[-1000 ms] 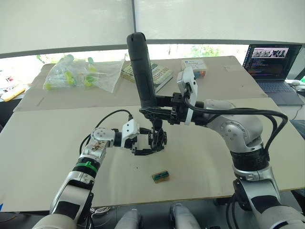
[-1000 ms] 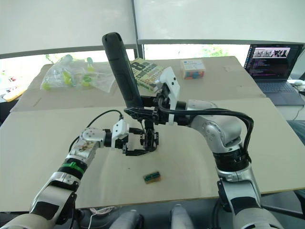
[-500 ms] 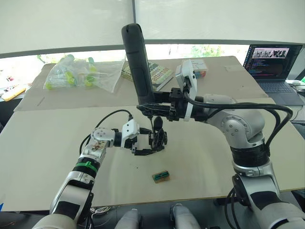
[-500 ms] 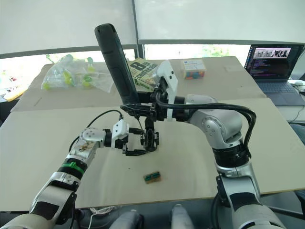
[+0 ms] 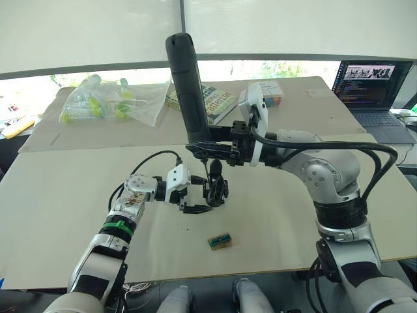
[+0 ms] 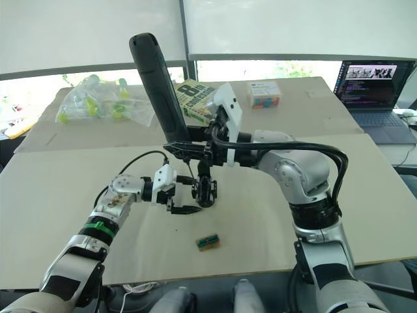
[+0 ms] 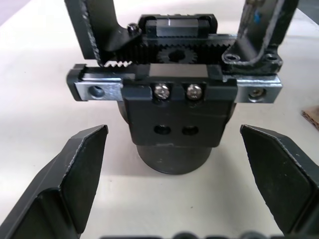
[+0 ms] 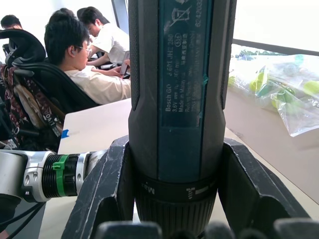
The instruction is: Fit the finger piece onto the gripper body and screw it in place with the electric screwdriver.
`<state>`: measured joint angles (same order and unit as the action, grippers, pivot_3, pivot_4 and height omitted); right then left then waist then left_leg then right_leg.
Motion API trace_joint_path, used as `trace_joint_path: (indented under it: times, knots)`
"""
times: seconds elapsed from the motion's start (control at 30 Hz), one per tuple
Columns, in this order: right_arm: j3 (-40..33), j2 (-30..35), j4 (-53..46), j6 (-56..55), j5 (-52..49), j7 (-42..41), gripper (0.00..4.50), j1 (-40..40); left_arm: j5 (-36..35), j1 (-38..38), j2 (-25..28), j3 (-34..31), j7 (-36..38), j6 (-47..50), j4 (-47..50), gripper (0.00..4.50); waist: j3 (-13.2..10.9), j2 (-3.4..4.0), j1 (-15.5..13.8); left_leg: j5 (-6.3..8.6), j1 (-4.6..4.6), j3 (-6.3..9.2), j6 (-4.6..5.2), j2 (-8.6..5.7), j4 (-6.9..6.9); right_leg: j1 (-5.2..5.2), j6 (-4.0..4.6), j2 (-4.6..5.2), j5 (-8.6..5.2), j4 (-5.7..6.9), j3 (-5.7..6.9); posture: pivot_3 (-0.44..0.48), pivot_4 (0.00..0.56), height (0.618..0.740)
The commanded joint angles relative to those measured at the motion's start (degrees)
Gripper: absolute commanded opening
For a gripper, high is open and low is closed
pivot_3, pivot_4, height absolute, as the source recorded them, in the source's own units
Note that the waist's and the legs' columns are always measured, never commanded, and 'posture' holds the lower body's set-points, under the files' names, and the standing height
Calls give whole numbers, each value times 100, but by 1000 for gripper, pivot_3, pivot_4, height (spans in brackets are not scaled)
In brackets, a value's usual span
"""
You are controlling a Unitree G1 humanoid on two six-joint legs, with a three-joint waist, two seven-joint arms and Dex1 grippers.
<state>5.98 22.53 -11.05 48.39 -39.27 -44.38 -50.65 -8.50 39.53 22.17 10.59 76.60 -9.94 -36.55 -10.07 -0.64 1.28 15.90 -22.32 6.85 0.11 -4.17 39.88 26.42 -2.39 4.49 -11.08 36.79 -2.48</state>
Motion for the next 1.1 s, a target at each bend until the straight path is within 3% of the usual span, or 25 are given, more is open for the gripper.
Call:
trace_joint_path:
  times: [0.03, 1.1]
  knots:
    - [-156, -36, -202, -125, -45, 1, 1911, -47, -29, -65, 17, 2, 26, -32, 288, 4500, 0, 0, 2, 0, 0, 0, 0, 0, 0, 0, 0, 0, 0, 0, 0, 0, 150, 740]
    - [-160, -24, -103, -251, 253, -257, 1911, -77, -46, -82, 1, -18, 19, 86, 435, 4500, 0, 0, 13, 0, 1, 0, 0, 0, 1, 0, 0, 0, 0, 0, 0, 0, 150, 740]
